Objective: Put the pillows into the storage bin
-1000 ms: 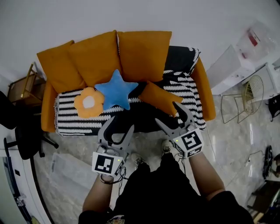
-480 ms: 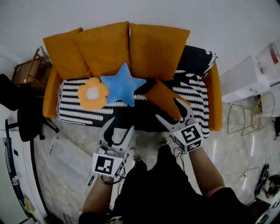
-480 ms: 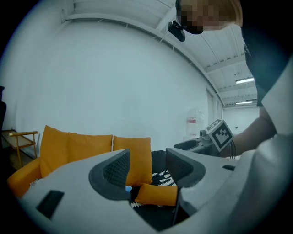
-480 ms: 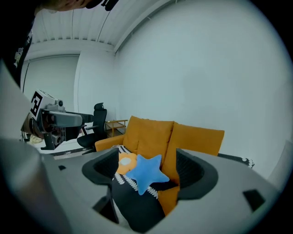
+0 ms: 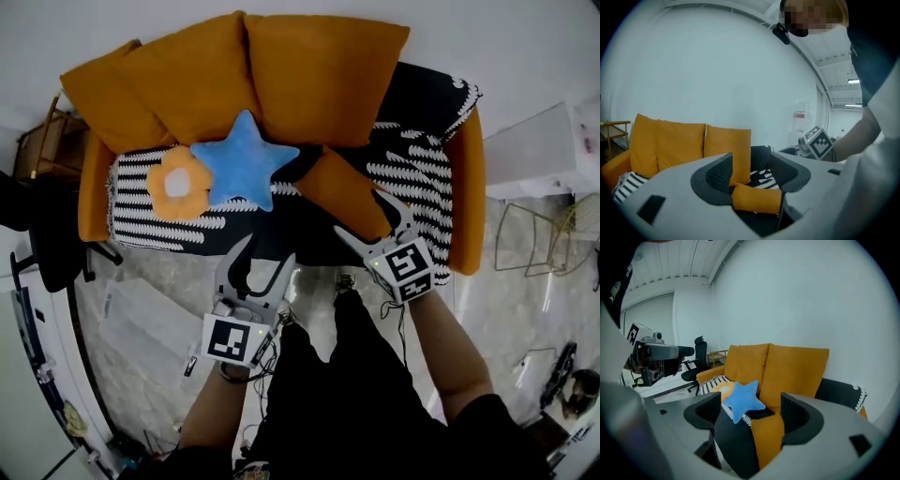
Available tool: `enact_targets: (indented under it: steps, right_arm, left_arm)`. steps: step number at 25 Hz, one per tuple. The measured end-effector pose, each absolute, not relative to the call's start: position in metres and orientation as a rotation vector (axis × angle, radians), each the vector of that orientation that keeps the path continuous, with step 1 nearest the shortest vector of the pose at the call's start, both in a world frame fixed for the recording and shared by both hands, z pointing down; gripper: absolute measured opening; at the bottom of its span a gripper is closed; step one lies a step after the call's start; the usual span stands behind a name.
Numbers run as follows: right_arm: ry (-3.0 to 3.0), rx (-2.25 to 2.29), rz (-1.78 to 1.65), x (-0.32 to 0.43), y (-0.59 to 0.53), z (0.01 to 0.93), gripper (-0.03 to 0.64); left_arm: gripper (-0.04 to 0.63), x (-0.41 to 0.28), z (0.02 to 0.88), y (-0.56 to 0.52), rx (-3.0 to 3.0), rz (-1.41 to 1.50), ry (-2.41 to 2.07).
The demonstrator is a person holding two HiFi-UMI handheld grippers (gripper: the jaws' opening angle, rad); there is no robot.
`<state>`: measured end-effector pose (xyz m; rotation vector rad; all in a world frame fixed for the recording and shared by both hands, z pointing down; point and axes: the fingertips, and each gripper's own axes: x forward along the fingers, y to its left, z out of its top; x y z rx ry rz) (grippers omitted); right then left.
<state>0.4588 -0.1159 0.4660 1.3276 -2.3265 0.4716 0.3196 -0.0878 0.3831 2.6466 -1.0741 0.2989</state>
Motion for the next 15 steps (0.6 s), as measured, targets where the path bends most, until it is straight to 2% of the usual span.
enact_targets:
  steps: [15]
  right_arm:
    - [-2.081, 1.123, 0.694, 0.511, -0.137, 0.677, 0.434]
  left_arm:
    - [0.236, 0.371, 0.483, -0.103, 2.537, 0.389, -1.015]
